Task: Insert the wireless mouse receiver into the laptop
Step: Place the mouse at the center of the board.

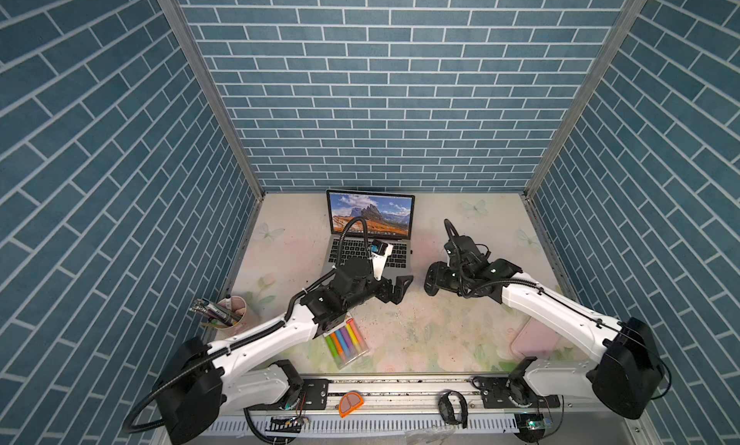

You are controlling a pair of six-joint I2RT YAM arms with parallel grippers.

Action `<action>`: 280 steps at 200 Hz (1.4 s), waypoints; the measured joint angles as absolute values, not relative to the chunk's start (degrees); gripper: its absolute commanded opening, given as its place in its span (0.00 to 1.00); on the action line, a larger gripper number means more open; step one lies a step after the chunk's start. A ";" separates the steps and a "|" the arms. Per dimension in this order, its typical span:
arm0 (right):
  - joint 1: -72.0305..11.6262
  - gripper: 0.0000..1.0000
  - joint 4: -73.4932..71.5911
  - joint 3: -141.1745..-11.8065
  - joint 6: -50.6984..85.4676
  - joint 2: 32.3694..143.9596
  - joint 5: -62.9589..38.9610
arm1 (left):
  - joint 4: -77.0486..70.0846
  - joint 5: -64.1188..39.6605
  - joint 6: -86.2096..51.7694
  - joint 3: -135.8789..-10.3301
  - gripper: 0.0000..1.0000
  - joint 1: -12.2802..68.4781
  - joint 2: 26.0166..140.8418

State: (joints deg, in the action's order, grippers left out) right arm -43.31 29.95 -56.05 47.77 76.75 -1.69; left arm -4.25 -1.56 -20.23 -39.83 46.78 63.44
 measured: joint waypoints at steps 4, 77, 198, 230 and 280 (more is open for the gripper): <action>-44.10 0.19 30.87 -56.80 47.18 77.71 -0.75 | -2.00 -0.60 -20.67 -40.34 0.99 46.24 62.89; -60.18 0.23 39.07 -69.52 34.11 96.33 14.59 | 19.73 -8.45 -33.36 -36.01 0.99 15.20 54.35; -72.01 0.36 60.73 -83.64 28.36 116.49 37.58 | 24.67 -16.99 -35.20 -35.31 0.99 9.15 56.53; -71.96 0.37 65.17 -85.54 31.59 118.58 37.30 | 24.82 -17.34 -35.18 -34.85 0.99 8.95 57.25; -71.96 0.47 69.34 -88.38 34.17 121.64 33.95 | 24.99 -17.67 -35.18 -34.72 0.99 8.60 57.32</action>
State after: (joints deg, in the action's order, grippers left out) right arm -71.96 69.34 -88.38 34.17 121.64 33.95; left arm 24.99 -17.67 -35.18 -34.72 8.60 57.32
